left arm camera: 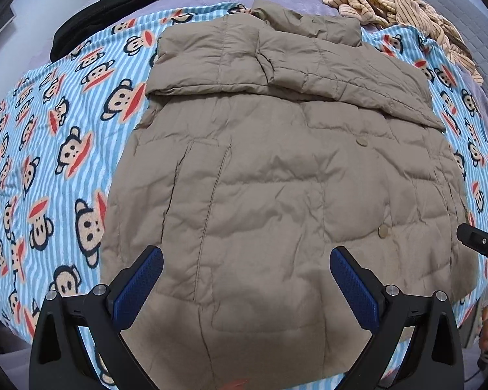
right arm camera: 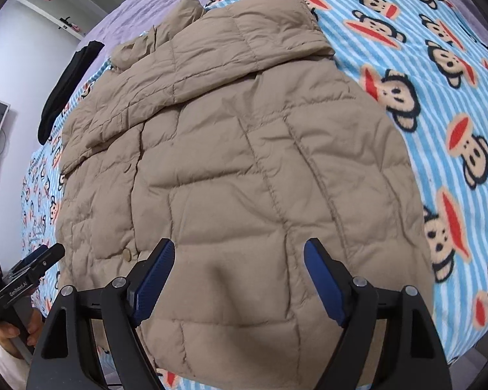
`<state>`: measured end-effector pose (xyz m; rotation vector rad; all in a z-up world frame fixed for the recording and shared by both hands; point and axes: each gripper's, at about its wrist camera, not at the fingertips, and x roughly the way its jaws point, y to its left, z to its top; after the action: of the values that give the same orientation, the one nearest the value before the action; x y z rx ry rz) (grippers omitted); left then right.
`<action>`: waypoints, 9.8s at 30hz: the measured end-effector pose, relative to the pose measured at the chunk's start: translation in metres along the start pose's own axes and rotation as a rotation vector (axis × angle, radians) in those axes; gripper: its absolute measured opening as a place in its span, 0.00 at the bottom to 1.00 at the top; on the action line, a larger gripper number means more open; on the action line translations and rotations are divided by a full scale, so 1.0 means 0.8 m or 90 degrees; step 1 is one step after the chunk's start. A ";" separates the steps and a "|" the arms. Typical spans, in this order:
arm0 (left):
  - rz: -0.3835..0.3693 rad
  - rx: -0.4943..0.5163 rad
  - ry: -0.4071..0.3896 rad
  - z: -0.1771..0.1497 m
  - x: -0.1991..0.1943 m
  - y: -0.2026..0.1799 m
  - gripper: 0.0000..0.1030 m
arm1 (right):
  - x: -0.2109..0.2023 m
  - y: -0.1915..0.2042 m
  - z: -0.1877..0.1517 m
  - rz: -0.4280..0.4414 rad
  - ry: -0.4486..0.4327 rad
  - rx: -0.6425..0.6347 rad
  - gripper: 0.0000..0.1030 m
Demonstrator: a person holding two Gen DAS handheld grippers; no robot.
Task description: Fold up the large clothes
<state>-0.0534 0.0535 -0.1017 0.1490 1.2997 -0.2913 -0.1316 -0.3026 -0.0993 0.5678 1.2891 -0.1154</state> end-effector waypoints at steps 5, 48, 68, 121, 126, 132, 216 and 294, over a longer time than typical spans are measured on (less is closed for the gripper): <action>0.019 0.025 -0.007 -0.029 -0.020 0.015 0.99 | -0.002 0.026 -0.035 0.011 -0.011 0.031 1.00; -0.151 -0.267 0.107 -0.173 -0.017 0.098 0.99 | -0.024 -0.118 -0.152 0.142 0.106 0.366 0.76; -0.315 -0.390 0.091 -0.143 0.056 0.113 0.99 | 0.007 -0.162 -0.154 0.213 0.072 0.486 0.73; -0.153 -0.182 -0.252 0.236 -0.131 0.081 0.13 | -0.144 0.024 0.248 0.189 -0.141 -0.004 0.09; -0.141 -0.181 -0.233 0.290 -0.081 0.084 0.13 | -0.109 0.036 0.307 0.172 -0.136 -0.007 0.09; -0.106 -0.172 -0.211 0.332 -0.002 0.082 0.13 | -0.044 0.035 0.364 0.158 -0.110 0.011 0.09; 0.062 -0.123 -0.120 0.221 0.086 0.081 0.94 | 0.052 0.018 0.280 0.029 -0.125 -0.023 0.54; -0.317 -0.470 -0.099 0.209 0.188 0.159 0.63 | 0.202 -0.066 0.239 0.391 0.010 0.313 1.00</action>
<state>0.1743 0.1102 -0.2091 -0.8155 1.2005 -0.2200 0.0621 -0.3990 -0.2360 1.3649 1.0491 0.0880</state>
